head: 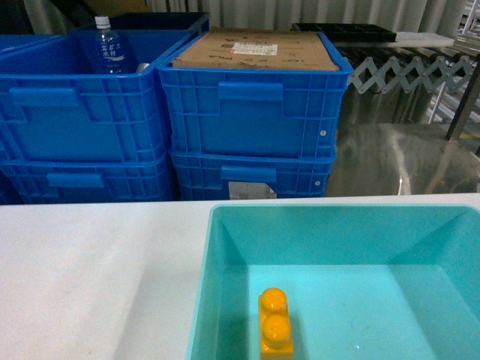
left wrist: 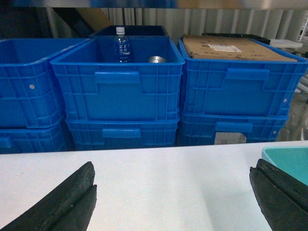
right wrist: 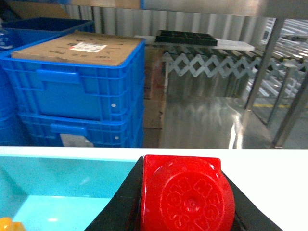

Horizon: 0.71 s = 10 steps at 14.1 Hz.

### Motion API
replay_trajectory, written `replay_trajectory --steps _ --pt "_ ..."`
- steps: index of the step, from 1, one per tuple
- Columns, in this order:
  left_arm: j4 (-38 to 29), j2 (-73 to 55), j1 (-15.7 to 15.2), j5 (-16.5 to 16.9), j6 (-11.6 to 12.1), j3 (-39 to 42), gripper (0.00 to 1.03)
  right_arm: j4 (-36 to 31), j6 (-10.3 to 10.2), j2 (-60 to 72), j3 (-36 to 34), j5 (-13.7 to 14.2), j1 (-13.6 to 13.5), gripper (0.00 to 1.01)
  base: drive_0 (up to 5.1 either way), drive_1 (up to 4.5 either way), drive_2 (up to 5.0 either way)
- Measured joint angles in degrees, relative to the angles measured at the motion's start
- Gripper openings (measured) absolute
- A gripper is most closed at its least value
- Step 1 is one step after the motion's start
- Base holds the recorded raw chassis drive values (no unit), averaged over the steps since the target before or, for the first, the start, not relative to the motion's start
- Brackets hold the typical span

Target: Pick red block from blue box to shelf

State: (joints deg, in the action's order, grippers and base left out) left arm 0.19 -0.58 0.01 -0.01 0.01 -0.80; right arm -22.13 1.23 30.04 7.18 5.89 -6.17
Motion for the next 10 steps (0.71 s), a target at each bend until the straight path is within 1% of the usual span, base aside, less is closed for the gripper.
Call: replay_trajectory --steps 1,4,10 --pt "0.0 0.0 0.0 0.0 0.0 0.0 0.98 3.0 -0.4 -6.4 -3.0 -5.8 6.1 0.28 0.0 0.0 0.0" --pt "0.0 0.0 0.0 0.0 0.0 0.0 0.98 5.8 -0.4 -10.7 -4.2 -5.8 6.2 0.28 0.0 0.0 0.0" --pt "0.0 0.0 0.0 0.0 0.0 0.0 0.98 5.9 -0.4 -11.4 -4.7 -5.8 6.2 0.28 0.0 0.0 0.0"
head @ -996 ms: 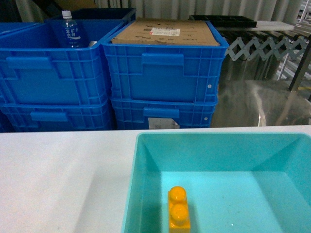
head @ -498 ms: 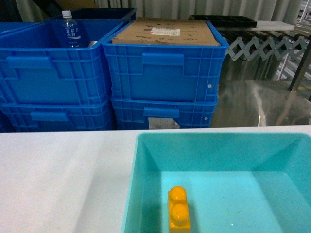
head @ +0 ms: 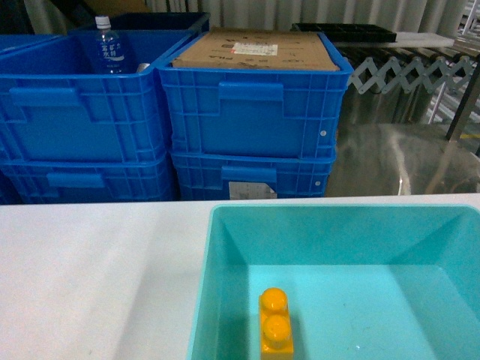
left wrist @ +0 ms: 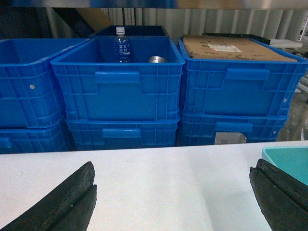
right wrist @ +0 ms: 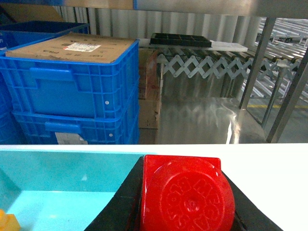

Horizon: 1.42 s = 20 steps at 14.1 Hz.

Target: Pick red block from blue box to shelf

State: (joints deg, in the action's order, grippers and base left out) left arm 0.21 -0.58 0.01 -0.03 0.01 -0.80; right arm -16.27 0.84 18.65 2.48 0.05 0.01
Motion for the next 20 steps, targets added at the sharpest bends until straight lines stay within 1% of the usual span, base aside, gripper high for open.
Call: replay_trajectory --steps 20 --pt "0.0 0.0 0.0 0.0 0.0 0.0 0.98 0.0 0.0 0.0 0.0 0.0 0.0 0.28 -1.6 -1.57 -1.6"
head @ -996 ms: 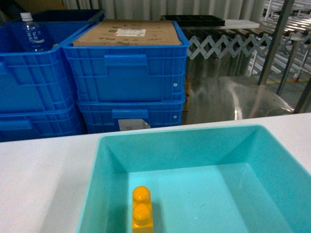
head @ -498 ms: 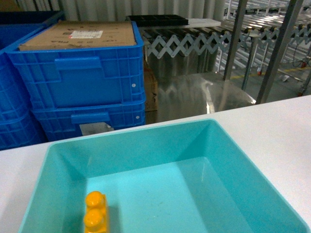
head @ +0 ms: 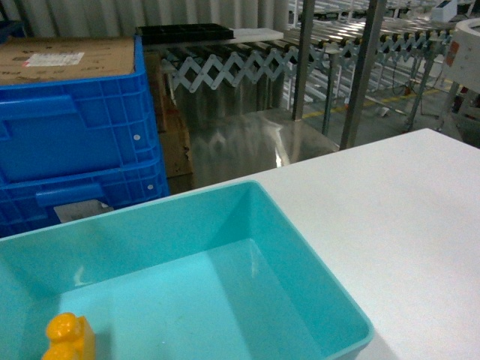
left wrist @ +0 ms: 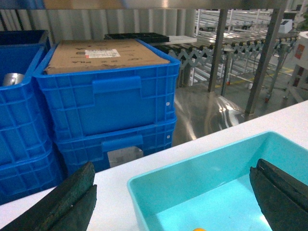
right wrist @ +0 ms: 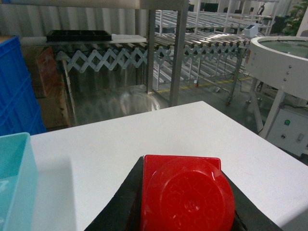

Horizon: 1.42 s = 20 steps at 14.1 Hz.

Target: Pick red block from blue box to shelf

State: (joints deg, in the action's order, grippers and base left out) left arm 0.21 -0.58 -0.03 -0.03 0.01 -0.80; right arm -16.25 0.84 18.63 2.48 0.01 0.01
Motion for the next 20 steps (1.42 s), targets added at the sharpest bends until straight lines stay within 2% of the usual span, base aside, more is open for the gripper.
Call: replay_trajectory --steps 20 --pt "0.0 0.0 0.0 0.0 0.0 0.0 0.98 0.0 0.0 0.0 0.0 0.0 0.0 0.28 -1.6 -1.56 -1.6"
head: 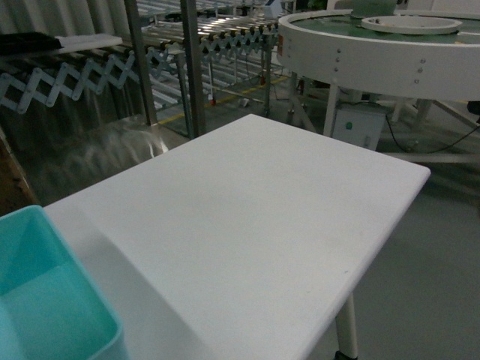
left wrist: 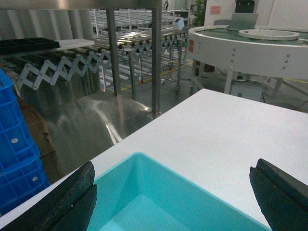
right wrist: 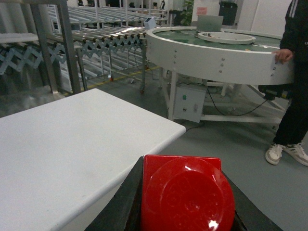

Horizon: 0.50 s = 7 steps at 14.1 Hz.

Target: Pick red block from blue box to shelf

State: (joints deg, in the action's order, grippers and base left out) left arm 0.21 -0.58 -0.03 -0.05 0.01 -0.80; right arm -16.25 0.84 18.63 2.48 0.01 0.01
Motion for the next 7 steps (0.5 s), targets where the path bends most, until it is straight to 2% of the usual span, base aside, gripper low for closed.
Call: replay_trajectory --steps 7 --pt "0.0 0.0 0.0 0.0 0.0 0.0 0.98 0.0 0.0 0.0 0.0 0.0 0.0 0.28 -1.6 -1.55 -1.6"
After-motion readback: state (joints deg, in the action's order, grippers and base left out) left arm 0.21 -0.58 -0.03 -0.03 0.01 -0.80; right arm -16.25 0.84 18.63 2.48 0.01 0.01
